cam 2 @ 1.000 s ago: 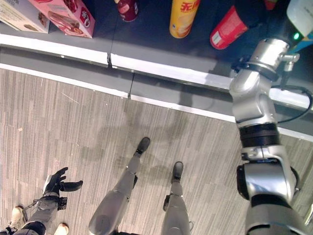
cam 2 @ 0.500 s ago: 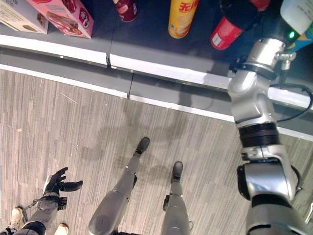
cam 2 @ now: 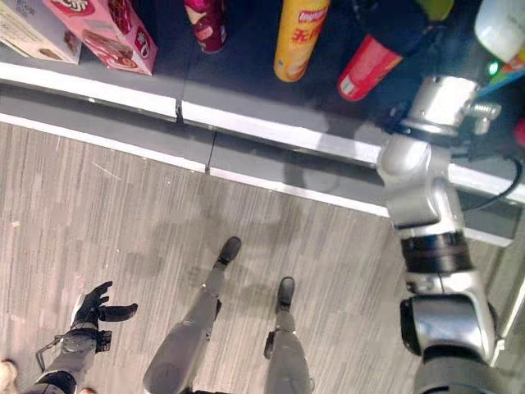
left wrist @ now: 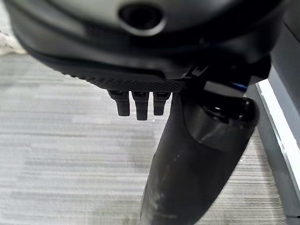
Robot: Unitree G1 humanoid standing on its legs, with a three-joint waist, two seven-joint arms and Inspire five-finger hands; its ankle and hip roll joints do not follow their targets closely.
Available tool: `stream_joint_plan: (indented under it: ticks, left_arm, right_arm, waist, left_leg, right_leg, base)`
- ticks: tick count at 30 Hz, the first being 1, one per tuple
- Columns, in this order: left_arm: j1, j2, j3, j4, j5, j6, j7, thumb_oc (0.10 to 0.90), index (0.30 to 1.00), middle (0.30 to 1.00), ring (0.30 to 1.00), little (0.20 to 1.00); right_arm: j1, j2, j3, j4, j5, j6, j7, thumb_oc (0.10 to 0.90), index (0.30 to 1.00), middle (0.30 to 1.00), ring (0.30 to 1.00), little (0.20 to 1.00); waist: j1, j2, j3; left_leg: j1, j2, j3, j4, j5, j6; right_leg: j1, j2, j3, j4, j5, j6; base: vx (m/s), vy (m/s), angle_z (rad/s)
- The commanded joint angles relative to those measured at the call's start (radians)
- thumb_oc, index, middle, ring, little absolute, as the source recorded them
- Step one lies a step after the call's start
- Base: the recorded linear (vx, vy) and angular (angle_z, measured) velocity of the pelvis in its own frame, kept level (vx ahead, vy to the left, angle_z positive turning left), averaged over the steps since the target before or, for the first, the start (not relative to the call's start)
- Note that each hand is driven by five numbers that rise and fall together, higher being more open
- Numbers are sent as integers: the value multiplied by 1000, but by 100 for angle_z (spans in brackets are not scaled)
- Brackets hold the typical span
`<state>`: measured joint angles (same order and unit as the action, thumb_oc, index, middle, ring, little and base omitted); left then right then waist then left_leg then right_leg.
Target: Put the goods on the table back onto the shelves and tidy them up.
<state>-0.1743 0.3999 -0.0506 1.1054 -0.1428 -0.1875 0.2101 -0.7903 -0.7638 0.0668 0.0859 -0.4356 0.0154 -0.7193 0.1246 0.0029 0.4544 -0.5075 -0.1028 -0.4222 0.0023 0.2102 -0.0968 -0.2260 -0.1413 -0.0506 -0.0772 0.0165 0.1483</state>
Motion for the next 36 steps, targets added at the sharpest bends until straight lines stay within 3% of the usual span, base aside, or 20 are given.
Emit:
stream_joint_plan:
  ticks: [1, 7, 9, 10, 12, 14, 15, 16, 17, 19, 20, 22, 23, 28, 29, 32, 33, 34, 35, 36]
  left_arm:
    - [86, 54, 49, 89, 35, 23, 30, 800, 900, 900, 900, 900]
    - [149, 50, 101, 110, 64, 35, 8, 800, 900, 900, 900, 900]
    - [160, 53, 117, 116, 68, 38, -3, 800, 900, 900, 900, 900]
    - [181, 67, 160, 135, 86, 41, -29, 800, 900, 900, 900, 900]
    - [186, 76, 175, 139, 90, 39, -38, 800, 900, 900, 900, 900]
    - [205, 97, 198, 141, 98, 35, -64, 800, 900, 900, 900, 900]
    - [215, 97, 204, 136, 93, 33, -73, 800, 900, 900, 900, 900]
    - [225, 93, 207, 133, 85, 34, -77, 800, 900, 900, 900, 900]
    - [224, 93, 207, 133, 85, 34, -77, 800, 900, 900, 900, 900]
    - [249, 85, 225, 125, 69, 32, -77, 800, 900, 900, 900, 900]
    - [266, 71, 241, 126, 59, 31, -78, 800, 900, 900, 900, 900]
    - [272, 63, 243, 129, 61, 32, -81, 800, 900, 900, 900, 900]
    - [279, 53, 251, 139, 76, 35, -80, 800, 900, 900, 900, 900]
    - [293, 12, 235, 134, 86, 32, -90, 800, 900, 900, 900, 900]
    - [300, -7, 231, 126, 88, 34, -99, 800, 900, 900, 900, 900]
    - [315, -21, 233, 112, 88, 37, -104, 800, 900, 900, 900, 900]
    - [322, -31, 232, 102, 88, 40, -108, 800, 900, 900, 900, 900]
    - [323, -32, 227, 17, 65, 55, -107, 800, 900, 900, 900, 900]
    - [334, -26, 213, -54, 36, 56, -118, 800, 900, 900, 900, 900]
    - [334, -26, 213, -54, 36, 57, -118, 800, 900, 900, 900, 900]
  right_arm:
    - [120, 6, -91, -111, 1, -104, 5, 800, 900, 900, 900, 900]
    - [396, 165, -141, -202, 272, -240, 191, 800, 900, 900, 900, 900]
    - [443, 174, -151, -209, 333, -258, 239, 800, 900, 900, 900, 900]
    - [571, 208, -163, -219, 528, -304, 402, 800, 900, 900, 900, 900]
    - [607, 211, -161, -221, 596, -313, 462, 800, 900, 900, 900, 900]
    - [676, 207, -156, -207, 757, -324, 600, 800, 900, 900, 900, 900]
    - [682, 208, -159, -196, 790, -324, 613, 800, 900, 900, 900, 900]
    - [683, 206, -156, -187, 820, -324, 621, 800, 900, 900, 900, 900]
    - [683, 206, -156, -187, 820, -324, 621, 800, 900, 900, 900, 900]
    - [684, 202, -149, -164, 857, -331, 649, 800, 900, 900, 900, 900]
    - [693, 192, -151, -140, 846, -331, 644, 800, 900, 900, 900, 900]
    - [700, 189, -157, -139, 840, -329, 645, 800, 900, 900, 900, 900]
    - [731, 176, -186, -132, 827, -317, 651, 800, 900, 900, 900, 900]
    - [801, 145, -234, -164, 813, -306, 655, 800, 900, 900, 900, 900]
    - [849, 147, -261, -176, 811, -306, 653, 800, 900, 900, 900, 900]
    - [898, 157, -286, -185, 792, -298, 644, 800, 900, 900, 900, 900]
    - [912, 163, -292, -185, 794, -297, 642, 800, 900, 900, 900, 900]
    - [924, 153, -289, -189, 779, -285, 637, 800, 900, 900, 900, 900]
    - [906, 143, -275, -172, 776, -265, 626, 800, 900, 900, 900, 900]
    - [906, 143, -275, -172, 776, -265, 626, 800, 900, 900, 900, 900]
  waist:
    - [-14, -35, -162]
    - [-48, -84, -209]
    - [-57, -95, -213]
    - [-103, -117, -229]
    - [-119, -125, -234]
    - [-141, -143, -244]
    - [-134, -140, -236]
    - [-123, -131, -230]
    - [-125, -132, -230]
    - [-88, -125, -223]
    - [-52, -130, -247]
    - [-45, -140, -261]
    - [-61, -153, -294]
    - [-100, -140, -340]
    - [-127, -124, -365]
    - [-136, -112, -380]
    - [-137, -110, -384]
    - [-133, -103, -383]
    - [-119, -113, -383]
    - [-120, -113, -384]
  left_leg:
    - [60, 141, 79, 26, -184, -15]
    - [117, 148, 116, 50, -223, -2]
    - [126, 146, 125, 70, -237, 2]
    - [158, 141, 166, 116, -276, 21]
    - [168, 139, 187, 127, -288, 28]
    - [218, 160, 282, 145, -316, 36]
    - [240, 182, 315, 150, -319, 36]
    - [264, 210, 355, 151, -319, 32]
    - [264, 208, 354, 148, -316, 32]
    - [320, 269, 454, 137, -305, 21]
    - [385, 321, 548, 116, -318, -1]
    - [413, 332, 589, 99, -316, -6]
    - [471, 356, 642, 68, -310, -20]
    - [568, 422, 707, 17, -268, -60]
    - [595, 475, 727, 22, -194, -85]
    - [606, 525, 732, 68, -121, -101]
    - [615, 537, 736, 91, -96, -97]
    - [602, 536, 683, 173, -51, -76]
    - [567, 491, 619, 224, -68, -24]
    - [566, 492, 618, 225, -68, -24]
  right_leg:
    - [-69, -81, 32, 29, 58, 32]
    - [-18, -80, 53, -2, 81, 41]
    - [-11, -81, 66, -4, 85, 43]
    - [-7, -82, 119, -3, 126, 56]
    - [-15, -82, 144, -3, 153, 65]
    - [-41, -67, 185, 5, 216, 90]
    - [-49, -71, 138, 21, 211, 88]
    - [-40, -87, 30, 41, 180, 81]
    - [-41, -90, 29, 41, 181, 81]
    - [-1, -135, -220, 75, 134, 68]
    - [61, -142, -356, 67, 113, 73]
    - [73, -135, -371, 50, 116, 71]
    - [54, -112, -331, 63, 116, 74]
    - [86, -48, -294, 79, 67, 50]
    - [98, 4, -279, 85, 36, 27]
    - [124, 60, -266, 70, 12, -2]
    - [139, 84, -255, 62, 2, -16]
    - [150, 125, -203, 52, -16, -36]
    - [141, 124, -182, 54, -4, -56]
    - [141, 124, -182, 54, -4, -56]
  base:
    - [46, 36, -1]
    - [52, 65, -7]
    - [32, 128, -27]
    - [24, 161, -41]
    - [-5, 168, -57]
    - [-6, 157, -81]
    - [-39, 96, -130]
    - [-52, 31, -146]
    - [-64, 31, -180]
    - [-76, -53, -174]
    - [-39, -114, -180]
    - [109, -194, -189]
    - [248, -312, -159]
    - [198, -281, -55]
    - [124, -231, -36]
    - [139, -282, -34]
    - [173, -298, -30]
    - [79, -281, -56]
    - [28, -184, -80]
    - [-19, -96, -134]
